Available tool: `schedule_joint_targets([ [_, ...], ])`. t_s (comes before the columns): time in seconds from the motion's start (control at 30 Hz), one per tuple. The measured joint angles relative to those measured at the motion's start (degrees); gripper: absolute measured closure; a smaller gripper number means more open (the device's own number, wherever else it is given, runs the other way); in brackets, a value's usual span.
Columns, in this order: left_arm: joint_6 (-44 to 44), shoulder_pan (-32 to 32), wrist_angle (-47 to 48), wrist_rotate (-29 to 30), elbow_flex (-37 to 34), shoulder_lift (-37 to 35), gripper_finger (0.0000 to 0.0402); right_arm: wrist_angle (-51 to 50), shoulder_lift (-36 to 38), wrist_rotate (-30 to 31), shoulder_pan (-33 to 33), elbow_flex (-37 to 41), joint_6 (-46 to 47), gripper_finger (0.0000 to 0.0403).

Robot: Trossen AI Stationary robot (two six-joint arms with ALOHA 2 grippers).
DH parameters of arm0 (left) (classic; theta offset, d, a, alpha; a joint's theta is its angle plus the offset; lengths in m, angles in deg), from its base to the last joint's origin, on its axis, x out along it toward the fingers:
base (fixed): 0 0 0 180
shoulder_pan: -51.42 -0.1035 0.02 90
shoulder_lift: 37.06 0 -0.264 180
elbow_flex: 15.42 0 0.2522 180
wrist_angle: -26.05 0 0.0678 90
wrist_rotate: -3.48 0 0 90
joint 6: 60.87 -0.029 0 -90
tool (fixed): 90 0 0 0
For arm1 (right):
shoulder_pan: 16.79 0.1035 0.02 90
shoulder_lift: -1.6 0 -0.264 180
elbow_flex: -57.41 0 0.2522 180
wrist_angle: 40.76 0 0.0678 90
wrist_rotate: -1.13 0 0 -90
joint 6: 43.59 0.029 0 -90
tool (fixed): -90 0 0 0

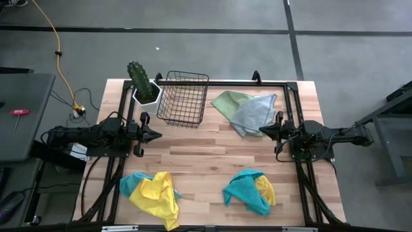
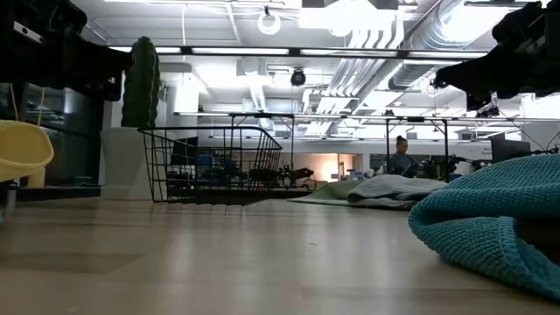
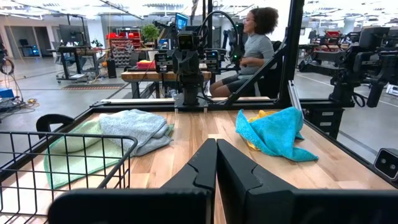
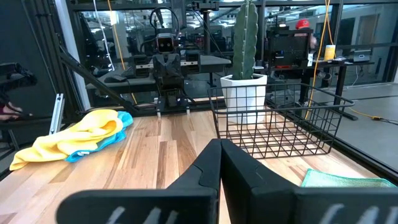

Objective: Fold microfiber towels

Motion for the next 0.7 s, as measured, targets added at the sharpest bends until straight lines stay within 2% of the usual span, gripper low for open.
schedule_joint_targets([
  [0.6,0.1,0.0,-0.1,0.0,0.0,0.0,0.0398,0.0,0.0,0.0,0.0,0.0,0.0,0.0402],
  [0.7,2.4,0.0,-3.3,0.0,0.0,0.0,0.0398,0.0,0.0,0.0,0.0,0.0,0.0,0.0402],
])
